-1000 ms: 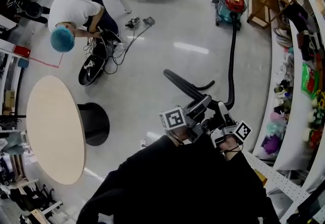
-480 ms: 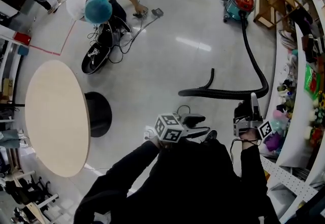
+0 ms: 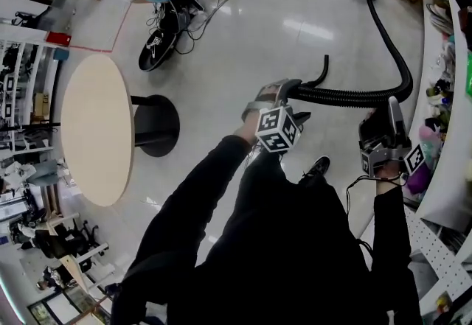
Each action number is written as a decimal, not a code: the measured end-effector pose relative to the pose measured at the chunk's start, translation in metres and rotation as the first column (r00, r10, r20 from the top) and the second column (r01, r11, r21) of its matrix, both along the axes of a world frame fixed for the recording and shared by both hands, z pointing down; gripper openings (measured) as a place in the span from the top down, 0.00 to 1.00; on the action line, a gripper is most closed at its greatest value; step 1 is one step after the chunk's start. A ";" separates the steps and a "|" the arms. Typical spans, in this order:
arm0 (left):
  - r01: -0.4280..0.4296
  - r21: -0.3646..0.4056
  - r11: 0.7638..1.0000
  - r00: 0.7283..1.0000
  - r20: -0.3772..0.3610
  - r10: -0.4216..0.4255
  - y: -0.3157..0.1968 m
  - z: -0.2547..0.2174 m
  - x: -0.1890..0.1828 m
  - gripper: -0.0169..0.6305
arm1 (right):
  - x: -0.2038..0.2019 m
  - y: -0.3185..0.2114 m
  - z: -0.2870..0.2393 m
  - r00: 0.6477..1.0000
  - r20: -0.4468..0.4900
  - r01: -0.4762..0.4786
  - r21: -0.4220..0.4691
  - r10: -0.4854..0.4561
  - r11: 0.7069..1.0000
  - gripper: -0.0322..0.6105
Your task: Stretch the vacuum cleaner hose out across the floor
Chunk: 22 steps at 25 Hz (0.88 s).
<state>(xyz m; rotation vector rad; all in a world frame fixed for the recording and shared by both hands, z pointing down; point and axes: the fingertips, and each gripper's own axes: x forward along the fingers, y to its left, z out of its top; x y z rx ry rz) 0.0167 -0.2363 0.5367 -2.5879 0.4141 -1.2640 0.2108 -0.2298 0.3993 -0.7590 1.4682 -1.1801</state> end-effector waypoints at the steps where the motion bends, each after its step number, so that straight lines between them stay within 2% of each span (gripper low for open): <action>1: 0.003 -0.008 1.000 1.000 -0.002 -0.003 0.006 0.003 0.019 0.36 | 0.011 0.007 -0.001 1.000 0.021 0.007 0.009 -0.007 1.000 0.67; 5: -0.030 -0.058 0.998 0.999 -0.041 0.027 0.030 0.008 0.090 0.37 | 0.052 0.031 0.000 0.997 0.073 0.015 0.030 -0.017 0.999 0.68; 6: -0.044 -0.071 0.997 0.997 -0.061 0.039 0.035 0.004 0.104 0.45 | 0.060 0.035 -0.001 0.996 0.086 0.009 0.037 -0.012 0.999 0.68; 7: -0.057 -0.092 0.994 0.995 -0.082 0.050 0.042 0.000 0.116 0.61 | 0.069 0.038 -0.002 0.995 0.100 -0.003 0.045 -0.001 0.999 0.68; 8: -0.076 -0.128 0.989 0.993 -0.102 0.063 0.050 -0.003 0.127 0.71 | 0.078 0.040 -0.004 0.994 0.111 -0.017 0.055 0.011 0.998 0.68; 9: -0.099 -0.172 0.980 0.990 -0.116 0.080 0.061 -0.005 0.136 0.78 | 0.087 0.042 -0.006 0.993 0.120 -0.030 0.062 0.022 0.998 0.68; 12: -0.138 -0.283 0.949 0.985 -0.138 0.102 0.093 -0.006 0.155 0.80 | 0.108 0.041 0.003 0.988 0.151 -0.046 0.058 0.037 0.997 0.68; 14: -0.107 -0.341 0.934 0.985 -0.163 0.054 0.103 -0.007 0.159 0.81 | 0.116 0.037 0.020 0.987 0.156 -0.051 0.027 0.047 0.998 0.68; 16: -0.065 -0.380 0.923 0.984 -0.180 -0.005 0.108 -0.008 0.155 0.81 | 0.111 0.036 0.037 0.995 0.087 -0.038 -0.014 0.039 0.999 0.66; 17: -0.053 -0.387 0.921 0.985 -0.174 -0.017 0.111 -0.008 0.150 0.81 | 0.101 0.038 0.044 0.999 0.030 -0.015 -0.034 0.016 0.999 0.44; 18: -0.049 -0.387 0.921 0.988 -0.156 -0.013 0.113 -0.006 0.145 0.81 | 0.089 0.044 0.052 1.000 -0.025 0.011 -0.057 -0.013 0.998 0.34; 19: -0.052 -0.387 0.920 0.992 -0.128 0.002 0.118 -0.003 0.139 0.81 | 0.077 0.055 0.064 0.996 -0.075 0.033 -0.086 -0.040 0.996 0.30; 22: -0.072 -0.417 0.906 0.997 -0.039 0.061 0.134 0.006 0.121 0.81 | 0.034 0.112 0.110 0.973 -0.209 0.060 -0.203 -0.103 0.977 0.31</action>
